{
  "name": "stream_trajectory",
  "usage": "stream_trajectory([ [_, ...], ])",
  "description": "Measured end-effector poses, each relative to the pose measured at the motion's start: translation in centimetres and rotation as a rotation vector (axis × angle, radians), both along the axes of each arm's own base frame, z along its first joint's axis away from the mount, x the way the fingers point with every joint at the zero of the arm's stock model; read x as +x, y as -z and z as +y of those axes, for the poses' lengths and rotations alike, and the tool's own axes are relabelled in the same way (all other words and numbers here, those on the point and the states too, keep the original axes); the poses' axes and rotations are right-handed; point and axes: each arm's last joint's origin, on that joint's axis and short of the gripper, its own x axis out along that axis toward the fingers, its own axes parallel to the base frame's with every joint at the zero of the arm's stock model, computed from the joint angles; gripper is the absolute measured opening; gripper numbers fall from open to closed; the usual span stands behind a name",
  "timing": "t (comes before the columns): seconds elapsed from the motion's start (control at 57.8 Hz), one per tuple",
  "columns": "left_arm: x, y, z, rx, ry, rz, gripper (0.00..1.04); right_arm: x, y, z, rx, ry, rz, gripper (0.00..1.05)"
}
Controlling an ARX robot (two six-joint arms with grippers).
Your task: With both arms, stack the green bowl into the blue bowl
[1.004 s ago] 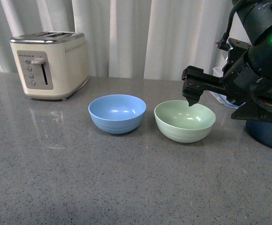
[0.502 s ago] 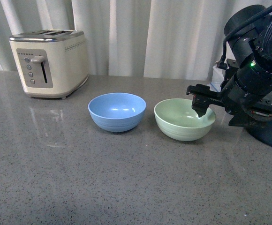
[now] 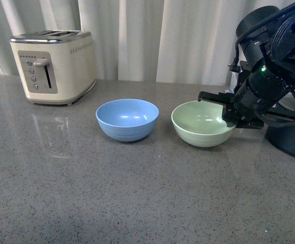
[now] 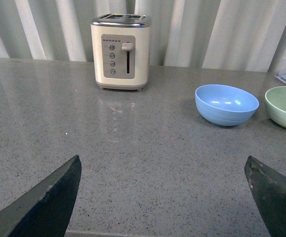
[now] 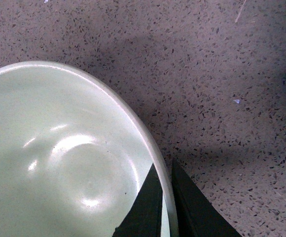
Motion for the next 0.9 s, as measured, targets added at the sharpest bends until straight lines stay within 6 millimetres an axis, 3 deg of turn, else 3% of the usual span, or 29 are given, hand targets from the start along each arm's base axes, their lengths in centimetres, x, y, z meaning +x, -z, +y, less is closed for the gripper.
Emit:
stream_trajectory([
  [0.156, 0.0, 0.0, 0.0, 0.0, 0.0, 0.0, 0.98, -0.6, -1.1, -0.1, 0.001, -0.018, -0.031, 0.02],
  [0.329, 0.0, 0.0, 0.0, 0.0, 0.0, 0.0, 0.98, -1.5, -4.4, 0.3, 0.038, -0.057, -0.117, 0.02],
  [0.398, 0.0, 0.0, 0.0, 0.0, 0.0, 0.0, 0.98, -2.1, -6.9, 1.2, 0.073, -0.098, -0.193, 0.02],
  [0.485, 0.0, 0.0, 0.0, 0.0, 0.0, 0.0, 0.98, -2.8, -8.6, 3.2, 0.111, -0.166, -0.265, 0.02],
  [0.692, 0.0, 0.0, 0.0, 0.0, 0.0, 0.0, 0.98, -3.4, -8.6, 7.4, 0.113, -0.264, -0.293, 0.02],
  [0.9, 0.0, 0.0, 0.0, 0.0, 0.0, 0.0, 0.98, -2.3, -7.4, 10.5, 0.1, -0.3, -0.294, 0.02],
])
